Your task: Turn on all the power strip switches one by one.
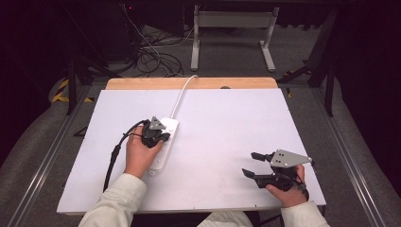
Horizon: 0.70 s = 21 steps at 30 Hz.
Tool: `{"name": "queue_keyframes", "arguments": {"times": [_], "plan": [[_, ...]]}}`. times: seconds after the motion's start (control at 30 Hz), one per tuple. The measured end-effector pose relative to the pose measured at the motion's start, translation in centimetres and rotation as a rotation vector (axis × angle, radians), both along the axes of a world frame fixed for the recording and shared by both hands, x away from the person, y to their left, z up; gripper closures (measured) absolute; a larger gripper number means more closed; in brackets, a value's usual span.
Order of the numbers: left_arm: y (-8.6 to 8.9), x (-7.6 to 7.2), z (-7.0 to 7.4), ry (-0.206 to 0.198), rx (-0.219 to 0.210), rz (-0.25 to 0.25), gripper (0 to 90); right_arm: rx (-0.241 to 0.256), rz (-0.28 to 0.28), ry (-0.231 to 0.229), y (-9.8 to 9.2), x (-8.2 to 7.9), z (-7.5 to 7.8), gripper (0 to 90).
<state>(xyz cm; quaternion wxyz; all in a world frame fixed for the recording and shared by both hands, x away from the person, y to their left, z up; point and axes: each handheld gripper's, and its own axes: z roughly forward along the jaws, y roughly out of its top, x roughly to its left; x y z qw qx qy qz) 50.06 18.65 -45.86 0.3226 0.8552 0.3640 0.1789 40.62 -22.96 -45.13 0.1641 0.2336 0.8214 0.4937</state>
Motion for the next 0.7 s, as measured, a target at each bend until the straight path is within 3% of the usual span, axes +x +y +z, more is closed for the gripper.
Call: {"name": "queue_keyframes", "arguments": {"times": [0.17,0.33,0.37,0.4,0.6,0.7], "plan": [[0.1,0.1,0.0,0.015,-0.004,-0.002,90.0,-0.001,0.001,0.001,0.0,0.0,0.0,34.4],[-0.1,0.1,0.9,0.015,0.055,0.015,90.0,0.006,0.002,-0.003,0.0,-0.1,0.1,34.4],[0.2,0.1,1.4,-0.017,0.035,0.016,90.0,0.006,0.002,-0.003,0.0,-0.1,0.1,34.4],[0.6,0.0,2.6,-0.052,-0.05,0.013,90.0,0.003,0.001,-0.005,0.0,-0.1,0.1,34.5],[0.1,0.6,3.4,-0.079,-0.058,0.0,90.0,0.005,-0.001,-0.001,0.0,0.0,0.1,34.5],[0.1,1.1,3.3,-0.074,-0.092,0.001,90.0,0.009,-0.002,0.0,-0.1,0.0,0.1,34.4]]}}
